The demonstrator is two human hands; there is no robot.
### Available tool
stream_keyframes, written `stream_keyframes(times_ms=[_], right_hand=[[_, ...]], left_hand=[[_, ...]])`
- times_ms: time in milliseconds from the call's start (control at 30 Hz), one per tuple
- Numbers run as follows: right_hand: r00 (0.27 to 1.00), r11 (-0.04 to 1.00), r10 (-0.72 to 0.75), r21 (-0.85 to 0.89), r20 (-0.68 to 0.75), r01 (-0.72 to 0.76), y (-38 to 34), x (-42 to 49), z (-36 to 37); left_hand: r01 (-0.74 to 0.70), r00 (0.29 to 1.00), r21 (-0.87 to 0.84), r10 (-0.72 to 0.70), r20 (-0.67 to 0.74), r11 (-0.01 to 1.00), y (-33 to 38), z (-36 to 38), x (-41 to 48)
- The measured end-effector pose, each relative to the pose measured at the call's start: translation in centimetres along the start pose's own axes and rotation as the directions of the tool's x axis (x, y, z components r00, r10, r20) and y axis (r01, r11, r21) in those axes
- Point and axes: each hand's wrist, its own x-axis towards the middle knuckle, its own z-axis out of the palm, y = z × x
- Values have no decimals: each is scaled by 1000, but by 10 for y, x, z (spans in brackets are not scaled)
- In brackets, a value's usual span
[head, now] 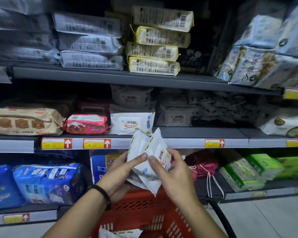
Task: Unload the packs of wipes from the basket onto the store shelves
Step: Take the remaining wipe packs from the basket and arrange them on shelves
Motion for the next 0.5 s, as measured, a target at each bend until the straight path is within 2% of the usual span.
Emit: stream_keyframes(times_ms=[67, 133, 200, 300, 400, 500], right_hand=[[978, 1000, 7, -2, 207, -7, -3, 1, -11], [963, 986, -39, -144, 266, 79, 4, 5, -20], [958, 934, -107, -302, 266, 188, 4, 7, -26], [946, 900, -200, -333, 255, 280, -2, 6, -33], [956, 893, -210, -357, 207, 274, -5, 6, -33], [979, 919, -186, -338, 84, 204, -6, 15, -33]], left_hand=[[3, 1000, 7, -3, -8, 1000, 5, -3, 1], [-3, 1000, 57, 3, -7, 998, 9, -7, 2], [-14, 1000, 104, 15, -1, 994, 13, -7, 1], [-37, 999, 154, 34, 17, 987, 17, -1, -4], [-109, 994, 181, 108, 11, 978, 25, 4, -10], [-159, 987, 178, 161, 2, 971, 35, 8, -6]])
